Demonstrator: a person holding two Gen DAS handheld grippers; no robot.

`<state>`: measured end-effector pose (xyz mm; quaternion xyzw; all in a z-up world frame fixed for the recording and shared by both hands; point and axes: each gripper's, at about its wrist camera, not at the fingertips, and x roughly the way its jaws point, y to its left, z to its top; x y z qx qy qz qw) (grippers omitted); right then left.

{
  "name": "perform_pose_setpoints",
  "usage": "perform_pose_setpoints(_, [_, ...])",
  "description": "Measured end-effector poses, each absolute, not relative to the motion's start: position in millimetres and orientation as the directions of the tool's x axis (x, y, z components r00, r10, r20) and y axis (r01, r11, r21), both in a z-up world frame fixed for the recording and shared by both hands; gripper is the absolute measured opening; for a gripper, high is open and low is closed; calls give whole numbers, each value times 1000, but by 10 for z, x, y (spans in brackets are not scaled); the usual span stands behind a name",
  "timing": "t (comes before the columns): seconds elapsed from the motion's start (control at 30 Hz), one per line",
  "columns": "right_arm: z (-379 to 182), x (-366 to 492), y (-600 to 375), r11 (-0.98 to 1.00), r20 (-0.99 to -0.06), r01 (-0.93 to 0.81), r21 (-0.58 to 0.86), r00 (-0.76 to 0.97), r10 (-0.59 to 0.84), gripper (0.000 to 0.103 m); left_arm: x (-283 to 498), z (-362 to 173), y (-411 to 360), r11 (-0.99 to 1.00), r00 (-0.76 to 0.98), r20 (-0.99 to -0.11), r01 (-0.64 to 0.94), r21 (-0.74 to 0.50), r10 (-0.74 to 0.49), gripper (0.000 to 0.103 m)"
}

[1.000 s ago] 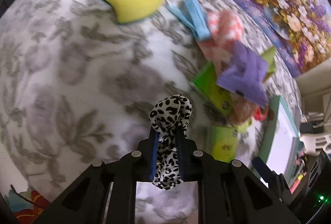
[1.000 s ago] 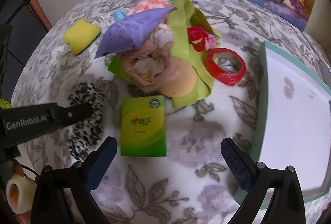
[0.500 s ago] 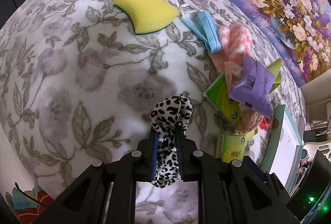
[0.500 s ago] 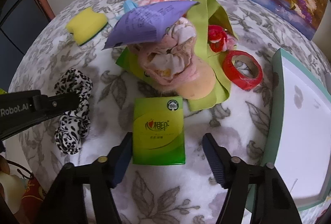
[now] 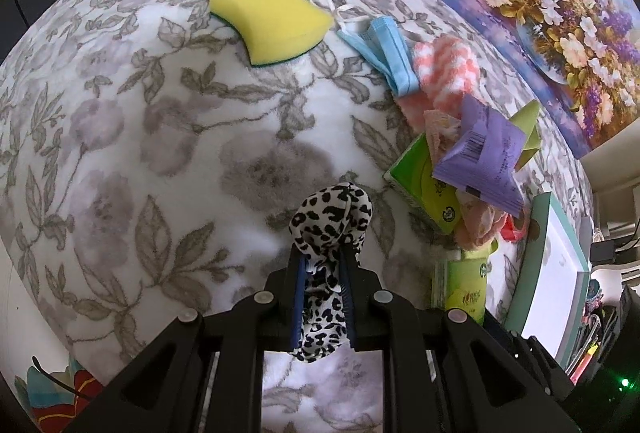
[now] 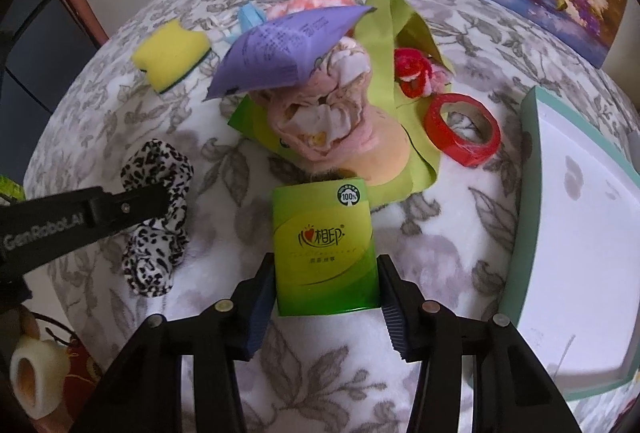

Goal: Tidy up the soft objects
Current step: 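Close the right tool on the green tissue pack and lift it, then carry the scrunchie with the left tool while the right tool carries the tissue pack into the tray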

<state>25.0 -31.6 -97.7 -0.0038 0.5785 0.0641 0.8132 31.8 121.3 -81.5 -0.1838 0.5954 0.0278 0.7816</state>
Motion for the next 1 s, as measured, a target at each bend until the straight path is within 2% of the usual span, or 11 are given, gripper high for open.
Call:
perform_pose_setpoints(0.4, [-682,153,-539,994,-922,-69,82,374,102,51,270,-387,1099,947,394,-911,-229,-227,-123,17])
perform_pose_setpoints(0.57, [-432,125,-681,996,-892,-30,82,443,87,51,281,-4,918,951,456,-876,-166,-261,-160,17])
perform_pose_setpoints(0.77, [-201,152,-980,996,-857,67,51,515,9,51,410,408,562,962,510,-839,-73,-262,-190,17])
perform_pose_setpoints(1.0, [-158,169,-1652,966,-854,247,75,515,-66,51,514,469,1,965,509,-825,43,-260,-245,17])
